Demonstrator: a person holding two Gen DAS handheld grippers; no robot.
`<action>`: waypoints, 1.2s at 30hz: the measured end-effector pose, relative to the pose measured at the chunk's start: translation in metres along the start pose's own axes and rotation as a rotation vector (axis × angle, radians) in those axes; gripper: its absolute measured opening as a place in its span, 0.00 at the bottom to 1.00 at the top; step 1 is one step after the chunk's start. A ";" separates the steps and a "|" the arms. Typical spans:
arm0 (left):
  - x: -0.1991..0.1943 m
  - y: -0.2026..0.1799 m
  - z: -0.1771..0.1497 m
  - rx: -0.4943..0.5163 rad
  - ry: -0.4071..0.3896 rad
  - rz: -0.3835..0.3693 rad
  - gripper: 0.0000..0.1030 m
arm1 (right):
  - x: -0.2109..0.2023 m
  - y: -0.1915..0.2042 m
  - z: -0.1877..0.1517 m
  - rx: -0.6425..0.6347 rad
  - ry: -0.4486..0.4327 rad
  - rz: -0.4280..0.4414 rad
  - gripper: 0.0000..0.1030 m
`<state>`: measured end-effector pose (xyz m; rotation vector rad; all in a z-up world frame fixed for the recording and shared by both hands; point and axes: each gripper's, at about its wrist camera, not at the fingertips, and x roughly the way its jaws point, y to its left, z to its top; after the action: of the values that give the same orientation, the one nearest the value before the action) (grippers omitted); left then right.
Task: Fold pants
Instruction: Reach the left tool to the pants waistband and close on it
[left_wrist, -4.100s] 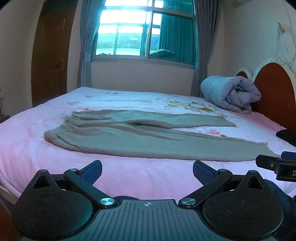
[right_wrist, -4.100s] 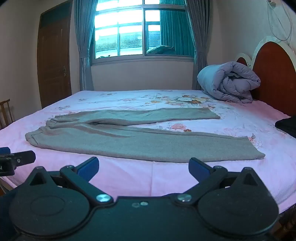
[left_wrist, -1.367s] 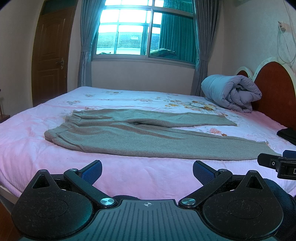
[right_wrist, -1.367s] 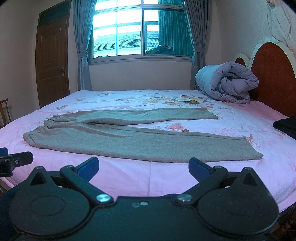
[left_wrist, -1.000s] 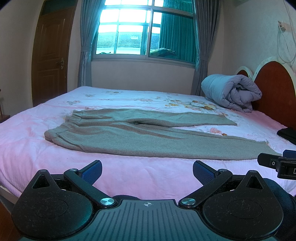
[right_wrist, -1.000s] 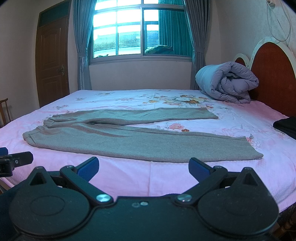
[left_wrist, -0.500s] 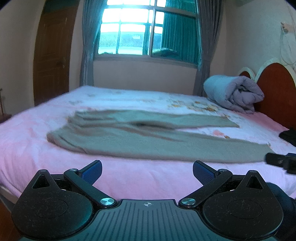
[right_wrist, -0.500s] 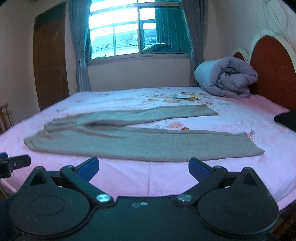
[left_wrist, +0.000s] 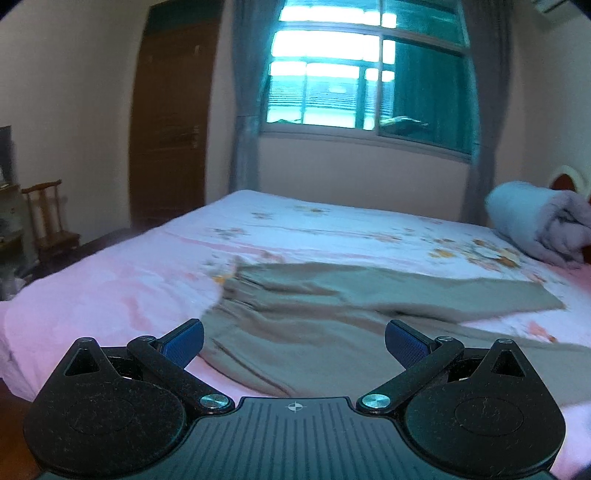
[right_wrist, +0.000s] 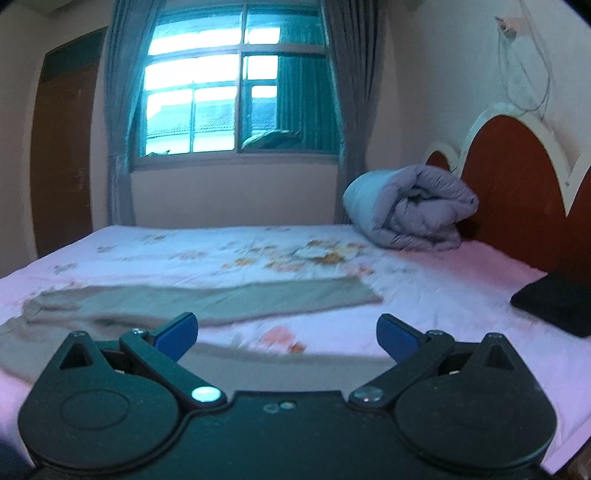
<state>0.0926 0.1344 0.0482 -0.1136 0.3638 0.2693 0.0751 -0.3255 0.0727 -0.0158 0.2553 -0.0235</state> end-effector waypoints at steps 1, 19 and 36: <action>0.008 0.006 0.005 -0.003 0.005 0.011 1.00 | 0.004 -0.002 0.004 0.001 -0.006 -0.008 0.94; 0.119 0.024 0.043 0.045 0.063 0.091 1.00 | 0.092 -0.022 0.057 -0.050 -0.037 -0.067 0.94; 0.329 0.042 0.071 0.268 0.223 0.128 1.00 | 0.262 -0.026 0.065 -0.186 0.077 -0.126 0.94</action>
<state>0.4001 0.2642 -0.0089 0.1451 0.6259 0.3332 0.3446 -0.3574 0.0694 -0.2160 0.3322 -0.1259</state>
